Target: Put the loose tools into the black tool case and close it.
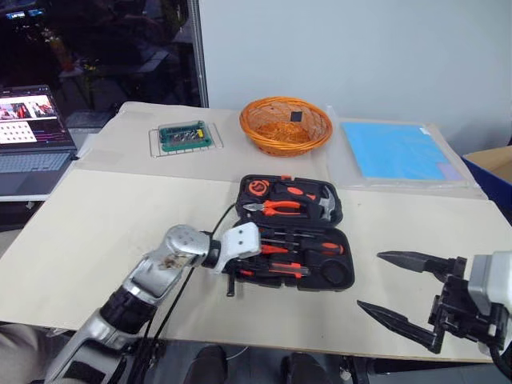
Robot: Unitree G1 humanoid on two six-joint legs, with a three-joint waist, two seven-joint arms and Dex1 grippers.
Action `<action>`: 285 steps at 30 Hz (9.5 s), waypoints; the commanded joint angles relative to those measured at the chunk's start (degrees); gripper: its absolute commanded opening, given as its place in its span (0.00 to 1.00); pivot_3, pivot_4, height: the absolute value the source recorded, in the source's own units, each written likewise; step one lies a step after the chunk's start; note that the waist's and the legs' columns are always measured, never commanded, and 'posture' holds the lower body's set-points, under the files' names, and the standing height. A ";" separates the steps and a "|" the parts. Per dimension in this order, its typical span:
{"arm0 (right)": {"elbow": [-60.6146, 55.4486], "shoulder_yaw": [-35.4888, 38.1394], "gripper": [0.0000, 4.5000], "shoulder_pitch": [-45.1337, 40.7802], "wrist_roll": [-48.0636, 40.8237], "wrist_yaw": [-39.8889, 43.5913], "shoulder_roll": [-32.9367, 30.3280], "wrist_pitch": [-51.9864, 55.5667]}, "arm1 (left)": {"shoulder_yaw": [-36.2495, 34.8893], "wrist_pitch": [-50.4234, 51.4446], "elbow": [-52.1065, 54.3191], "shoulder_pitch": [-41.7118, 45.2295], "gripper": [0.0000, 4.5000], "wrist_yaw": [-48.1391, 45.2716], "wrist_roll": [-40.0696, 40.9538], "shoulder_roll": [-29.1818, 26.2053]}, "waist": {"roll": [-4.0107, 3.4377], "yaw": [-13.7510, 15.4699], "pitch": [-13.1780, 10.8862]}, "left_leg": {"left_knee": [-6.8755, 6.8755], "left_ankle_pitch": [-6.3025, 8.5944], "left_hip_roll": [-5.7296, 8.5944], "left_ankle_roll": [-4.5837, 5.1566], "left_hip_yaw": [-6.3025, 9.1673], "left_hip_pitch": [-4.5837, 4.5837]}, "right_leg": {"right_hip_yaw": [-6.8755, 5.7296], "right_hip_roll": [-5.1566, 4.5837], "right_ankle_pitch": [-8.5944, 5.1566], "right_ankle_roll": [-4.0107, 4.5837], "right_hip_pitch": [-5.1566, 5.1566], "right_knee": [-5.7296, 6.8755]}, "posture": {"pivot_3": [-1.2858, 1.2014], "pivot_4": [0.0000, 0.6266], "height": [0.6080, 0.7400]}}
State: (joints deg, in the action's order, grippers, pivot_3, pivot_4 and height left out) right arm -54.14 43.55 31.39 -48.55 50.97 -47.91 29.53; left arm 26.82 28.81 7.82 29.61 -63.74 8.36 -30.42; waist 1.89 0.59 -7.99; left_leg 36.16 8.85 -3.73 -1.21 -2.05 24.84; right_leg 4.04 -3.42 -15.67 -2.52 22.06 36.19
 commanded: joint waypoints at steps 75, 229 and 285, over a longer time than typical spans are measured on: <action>-0.73 -8.76 1.00 -1.19 4.09 -9.79 4.20 -0.02 | -15.01 -7.34 -0.86 -4.95 0.00 -10.51 7.46 -15.86 | 0.08 -0.70 -0.12 | -0.19 0.00 -0.07 0.02 -0.08 0.34 | -0.01 -0.03 0.00 0.08 0.29 -0.03 | 0.52 0.24 1.00; 36.23 -24.89 1.00 -28.96 18.58 -27.28 -17.85 39.74 | 2.50 37.65 33.03 13.97 1.00 36.42 22.97 27.25 | 0.14 -0.55 -0.22 | 0.25 0.01 0.43 0.23 0.34 0.69 | 0.27 0.01 0.19 -0.66 0.16 0.00 | 0.52 0.24 1.00; 17.44 -54.31 0.01 -47.26 25.08 -5.43 -19.96 29.08 | -25.23 -8.07 10.22 -16.38 1.00 -12.66 27.21 -11.38 | 0.07 -1.34 -0.83 | -0.05 -0.13 1.17 0.58 0.58 0.80 | 1.50 0.09 0.01 -0.44 0.85 0.70 | 0.52 0.24 1.00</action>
State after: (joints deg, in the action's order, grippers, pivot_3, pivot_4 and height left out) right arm -37.43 -10.00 -16.03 -24.87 45.12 -67.35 58.16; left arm 2.00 21.63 16.75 13.07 -76.91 35.80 -42.01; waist 1.96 -0.75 -8.83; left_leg 36.11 8.72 -2.57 -0.63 -1.47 25.64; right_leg 5.54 -3.31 -15.67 -2.95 22.96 36.97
